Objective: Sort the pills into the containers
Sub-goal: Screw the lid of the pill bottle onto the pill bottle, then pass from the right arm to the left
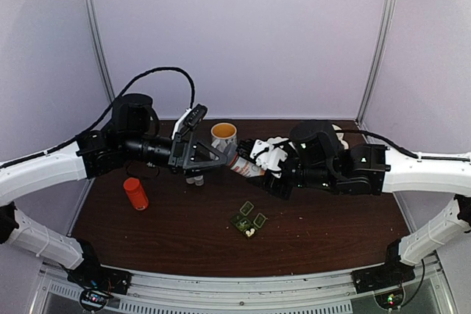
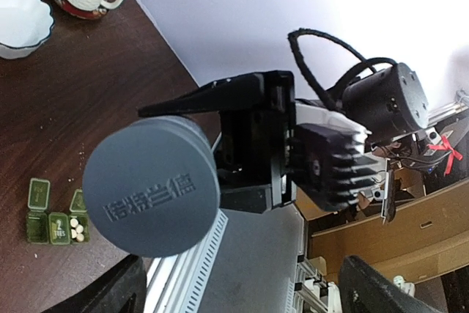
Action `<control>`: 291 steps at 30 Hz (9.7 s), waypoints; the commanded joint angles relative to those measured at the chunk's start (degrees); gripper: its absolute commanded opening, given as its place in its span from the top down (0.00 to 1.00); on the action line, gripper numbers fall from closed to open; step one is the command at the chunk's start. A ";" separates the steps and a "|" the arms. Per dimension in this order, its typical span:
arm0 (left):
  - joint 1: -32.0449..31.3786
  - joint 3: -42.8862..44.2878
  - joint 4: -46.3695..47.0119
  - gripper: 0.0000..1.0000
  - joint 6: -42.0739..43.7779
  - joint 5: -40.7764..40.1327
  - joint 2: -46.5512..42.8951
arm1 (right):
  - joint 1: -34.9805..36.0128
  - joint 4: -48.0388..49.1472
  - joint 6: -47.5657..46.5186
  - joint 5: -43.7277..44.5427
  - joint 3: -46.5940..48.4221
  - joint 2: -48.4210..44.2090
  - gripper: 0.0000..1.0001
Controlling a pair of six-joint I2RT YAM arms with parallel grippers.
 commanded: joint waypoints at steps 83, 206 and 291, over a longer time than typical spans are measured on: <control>2.90 3.62 -10.25 0.67 14.05 -0.70 2.38 | 2.17 -9.22 -0.31 -11.64 10.24 4.63 1.00; -1.97 5.02 -4.58 0.26 -1.78 -4.05 5.28 | 5.13 -2.09 -9.10 5.63 -2.20 -3.98 1.00; -7.19 2.20 -14.02 0.78 48.51 -13.53 -2.27 | -5.39 -21.15 -1.39 -56.59 15.31 7.83 1.00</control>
